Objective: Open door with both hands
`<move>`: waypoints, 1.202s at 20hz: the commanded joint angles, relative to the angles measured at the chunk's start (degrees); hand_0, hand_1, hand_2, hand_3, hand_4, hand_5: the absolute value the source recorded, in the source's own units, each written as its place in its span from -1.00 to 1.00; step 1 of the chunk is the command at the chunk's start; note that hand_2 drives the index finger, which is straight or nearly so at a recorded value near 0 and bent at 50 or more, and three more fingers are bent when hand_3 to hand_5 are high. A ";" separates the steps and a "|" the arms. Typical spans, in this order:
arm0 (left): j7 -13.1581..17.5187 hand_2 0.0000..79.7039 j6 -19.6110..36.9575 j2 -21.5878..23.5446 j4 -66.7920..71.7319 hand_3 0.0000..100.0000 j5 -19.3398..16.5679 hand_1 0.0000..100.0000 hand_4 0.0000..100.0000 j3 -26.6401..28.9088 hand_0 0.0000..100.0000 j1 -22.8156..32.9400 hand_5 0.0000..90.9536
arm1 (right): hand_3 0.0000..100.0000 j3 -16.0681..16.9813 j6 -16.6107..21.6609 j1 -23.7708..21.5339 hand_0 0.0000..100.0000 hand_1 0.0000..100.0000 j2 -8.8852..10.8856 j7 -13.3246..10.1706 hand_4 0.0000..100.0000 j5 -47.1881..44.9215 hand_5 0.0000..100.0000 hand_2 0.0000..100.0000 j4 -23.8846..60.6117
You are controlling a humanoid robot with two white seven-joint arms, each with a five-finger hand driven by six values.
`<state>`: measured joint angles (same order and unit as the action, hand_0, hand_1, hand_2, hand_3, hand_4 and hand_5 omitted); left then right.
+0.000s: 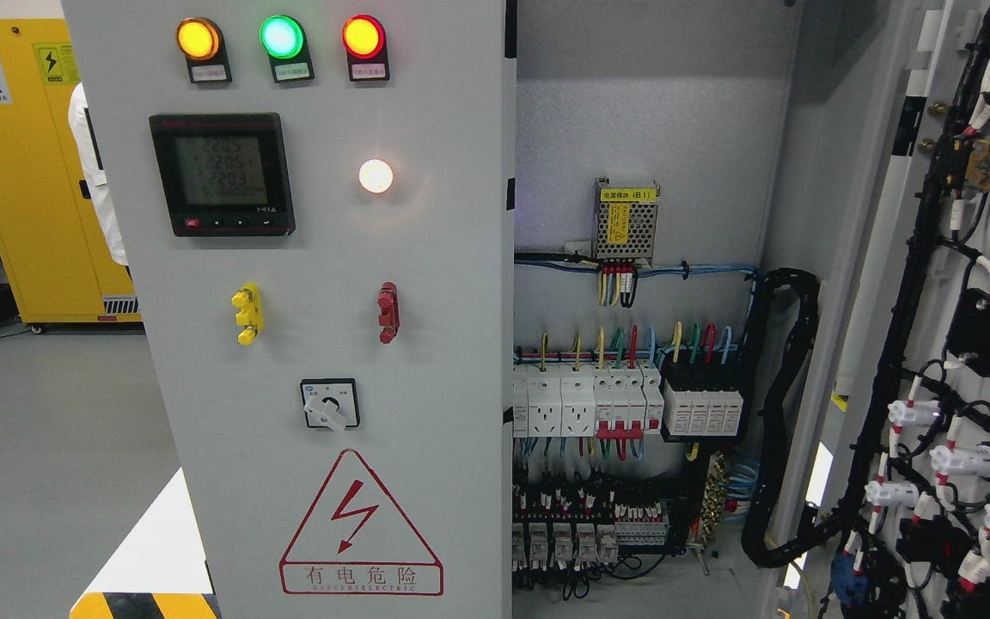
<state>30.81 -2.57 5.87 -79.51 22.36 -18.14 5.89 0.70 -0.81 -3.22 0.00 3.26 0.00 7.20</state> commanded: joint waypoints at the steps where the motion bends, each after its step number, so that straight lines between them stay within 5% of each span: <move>1: -1.89 -1.00 6.25 2.92 35.94 -1.00 -2.94 0.11 -1.00 5.22 -0.76 2.73 -1.00 | -1.00 1.23 0.02 -0.03 -1.00 0.00 0.97 -0.01 -1.00 0.79 -1.00 -0.92 0.01; 6: -4.70 -1.00 11.87 -0.07 64.08 -1.00 -2.41 0.11 -1.00 5.40 -0.76 -0.52 -1.00 | -1.00 1.32 0.02 -0.03 -1.00 0.00 0.79 -0.01 -1.00 0.79 -1.00 -0.92 0.01; 14: -19.64 -1.00 13.29 -1.92 77.66 -1.00 -2.06 0.11 -1.00 8.38 -0.76 -0.88 -1.00 | -1.00 1.23 0.02 -0.56 -1.00 0.00 0.35 -0.01 -1.00 0.79 -1.00 -0.92 -0.52; 24: -17.90 -1.00 8.11 -2.36 78.11 -1.00 -3.03 0.11 -1.00 10.76 -0.76 -0.97 -1.00 | -1.00 1.32 0.10 -1.79 -1.00 0.00 0.44 -0.01 -1.00 0.79 -1.00 -0.92 0.01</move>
<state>11.10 6.54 4.42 -12.61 19.79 -9.90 5.00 0.36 -0.76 -4.72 0.00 3.27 0.00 7.02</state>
